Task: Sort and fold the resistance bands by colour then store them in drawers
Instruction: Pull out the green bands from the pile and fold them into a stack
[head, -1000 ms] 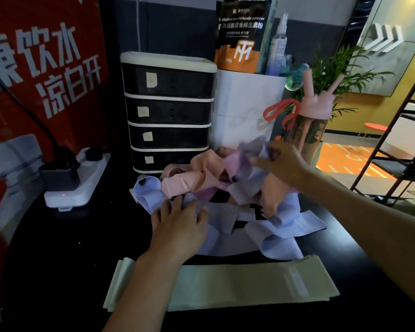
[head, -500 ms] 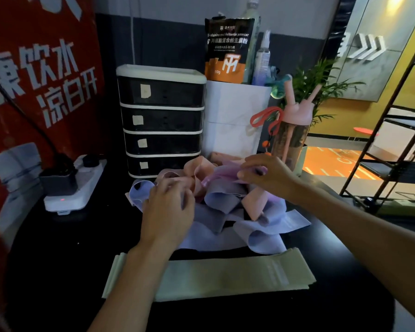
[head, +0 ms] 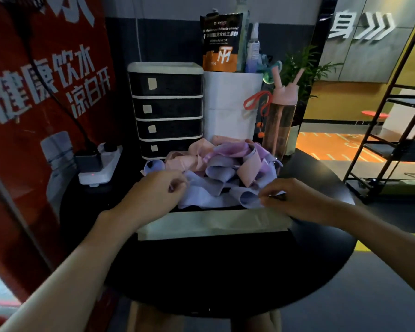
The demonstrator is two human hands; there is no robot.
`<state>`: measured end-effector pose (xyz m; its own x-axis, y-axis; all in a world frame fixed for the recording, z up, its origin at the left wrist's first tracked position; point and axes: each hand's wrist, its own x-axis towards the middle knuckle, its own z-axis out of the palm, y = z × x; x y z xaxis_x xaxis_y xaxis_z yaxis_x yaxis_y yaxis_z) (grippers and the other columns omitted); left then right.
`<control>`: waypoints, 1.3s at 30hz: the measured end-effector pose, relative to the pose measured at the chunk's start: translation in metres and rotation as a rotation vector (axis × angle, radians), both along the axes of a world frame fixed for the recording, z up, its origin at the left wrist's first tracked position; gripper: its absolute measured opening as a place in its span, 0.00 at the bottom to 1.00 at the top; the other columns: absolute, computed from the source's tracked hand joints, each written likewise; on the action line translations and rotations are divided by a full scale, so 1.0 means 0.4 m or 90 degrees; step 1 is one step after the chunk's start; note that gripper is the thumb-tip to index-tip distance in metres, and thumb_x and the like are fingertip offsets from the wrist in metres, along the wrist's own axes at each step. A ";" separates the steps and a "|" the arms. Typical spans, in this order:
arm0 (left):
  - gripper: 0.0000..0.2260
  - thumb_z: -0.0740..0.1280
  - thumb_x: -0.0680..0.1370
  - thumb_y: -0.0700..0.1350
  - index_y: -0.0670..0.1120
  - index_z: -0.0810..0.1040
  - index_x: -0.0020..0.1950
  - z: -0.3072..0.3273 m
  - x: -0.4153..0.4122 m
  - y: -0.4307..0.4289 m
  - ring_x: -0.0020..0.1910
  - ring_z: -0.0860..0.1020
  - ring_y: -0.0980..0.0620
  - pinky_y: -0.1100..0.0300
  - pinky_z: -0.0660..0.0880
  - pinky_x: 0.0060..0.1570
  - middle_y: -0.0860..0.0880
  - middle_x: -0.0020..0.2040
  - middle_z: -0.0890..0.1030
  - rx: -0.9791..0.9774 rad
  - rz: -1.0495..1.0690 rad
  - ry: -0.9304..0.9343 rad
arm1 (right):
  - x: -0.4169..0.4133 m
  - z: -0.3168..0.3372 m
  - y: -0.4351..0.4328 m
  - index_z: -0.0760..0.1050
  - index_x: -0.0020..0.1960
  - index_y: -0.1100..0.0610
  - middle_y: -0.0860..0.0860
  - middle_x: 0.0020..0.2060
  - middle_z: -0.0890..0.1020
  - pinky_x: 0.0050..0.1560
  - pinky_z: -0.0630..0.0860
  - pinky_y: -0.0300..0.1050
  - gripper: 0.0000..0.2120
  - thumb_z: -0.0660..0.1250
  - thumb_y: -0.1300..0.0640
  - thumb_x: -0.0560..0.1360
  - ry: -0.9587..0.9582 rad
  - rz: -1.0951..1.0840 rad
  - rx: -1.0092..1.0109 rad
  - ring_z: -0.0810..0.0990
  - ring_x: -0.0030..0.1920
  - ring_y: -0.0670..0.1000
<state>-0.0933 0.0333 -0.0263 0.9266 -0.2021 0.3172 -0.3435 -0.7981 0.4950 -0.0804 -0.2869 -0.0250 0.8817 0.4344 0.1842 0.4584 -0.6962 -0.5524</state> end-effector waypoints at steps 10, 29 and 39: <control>0.11 0.69 0.79 0.54 0.54 0.76 0.59 -0.065 -0.085 0.129 0.44 0.80 0.60 0.69 0.74 0.40 0.55 0.53 0.79 0.029 0.030 0.168 | -0.025 -0.044 -0.037 0.65 0.73 0.53 0.51 0.52 0.76 0.51 0.77 0.46 0.26 0.68 0.52 0.78 0.147 -0.072 -0.168 0.78 0.49 0.53; 0.16 0.72 0.78 0.42 0.55 0.76 0.63 -0.146 -0.149 0.094 0.48 0.80 0.60 0.68 0.77 0.42 0.51 0.55 0.80 -0.323 0.075 0.063 | -0.097 -0.130 -0.030 0.72 0.52 0.51 0.48 0.47 0.77 0.45 0.74 0.44 0.13 0.69 0.65 0.73 -0.009 -0.064 0.124 0.75 0.46 0.46; 0.14 0.72 0.77 0.37 0.57 0.80 0.54 -0.158 -0.175 0.087 0.50 0.79 0.59 0.70 0.75 0.45 0.56 0.51 0.80 -0.317 0.026 -0.023 | -0.108 -0.167 -0.033 0.69 0.48 0.43 0.46 0.51 0.75 0.51 0.71 0.39 0.17 0.71 0.62 0.70 -0.048 -0.084 0.166 0.73 0.52 0.45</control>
